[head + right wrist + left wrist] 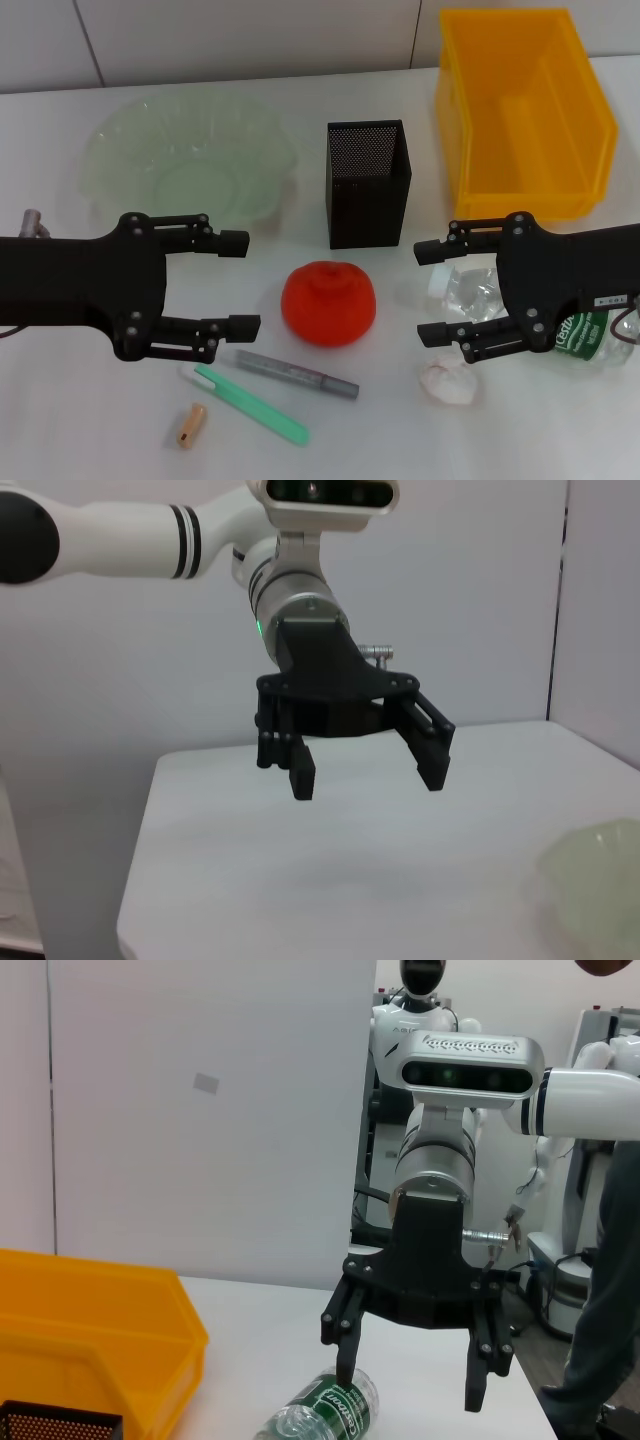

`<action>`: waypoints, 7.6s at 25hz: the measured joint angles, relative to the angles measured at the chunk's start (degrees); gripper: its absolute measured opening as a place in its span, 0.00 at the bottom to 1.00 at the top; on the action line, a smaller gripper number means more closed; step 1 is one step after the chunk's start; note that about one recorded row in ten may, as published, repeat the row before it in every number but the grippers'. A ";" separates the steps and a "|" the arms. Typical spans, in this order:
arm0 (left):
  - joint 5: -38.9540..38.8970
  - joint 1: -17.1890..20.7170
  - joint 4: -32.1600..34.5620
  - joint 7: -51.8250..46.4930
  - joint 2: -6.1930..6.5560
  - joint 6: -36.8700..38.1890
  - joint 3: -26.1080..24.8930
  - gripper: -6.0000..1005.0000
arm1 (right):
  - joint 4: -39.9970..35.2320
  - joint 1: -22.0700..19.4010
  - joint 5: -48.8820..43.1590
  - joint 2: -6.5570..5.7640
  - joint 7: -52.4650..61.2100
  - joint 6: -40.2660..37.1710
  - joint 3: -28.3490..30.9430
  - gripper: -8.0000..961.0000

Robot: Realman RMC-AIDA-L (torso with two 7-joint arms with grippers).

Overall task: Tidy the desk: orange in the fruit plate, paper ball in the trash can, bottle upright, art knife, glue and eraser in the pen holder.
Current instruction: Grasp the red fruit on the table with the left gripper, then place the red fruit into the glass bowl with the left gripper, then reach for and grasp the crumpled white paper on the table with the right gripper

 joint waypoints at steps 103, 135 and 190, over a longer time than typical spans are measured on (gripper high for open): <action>-8.74 -1.24 -2.62 -3.37 0.08 -40.43 12.18 0.21 | -3.96 -4.01 -5.53 0.09 5.86 -8.37 15.84 0.81; -7.53 -7.79 -18.04 5.18 -0.12 -62.42 13.48 0.22 | -3.78 -3.92 -5.07 0.13 6.68 -9.49 15.74 0.80; -9.20 2.09 -4.65 2.89 1.55 -10.53 -0.02 0.82 | -22.35 10.39 -36.47 0.00 52.59 -7.67 -12.67 0.80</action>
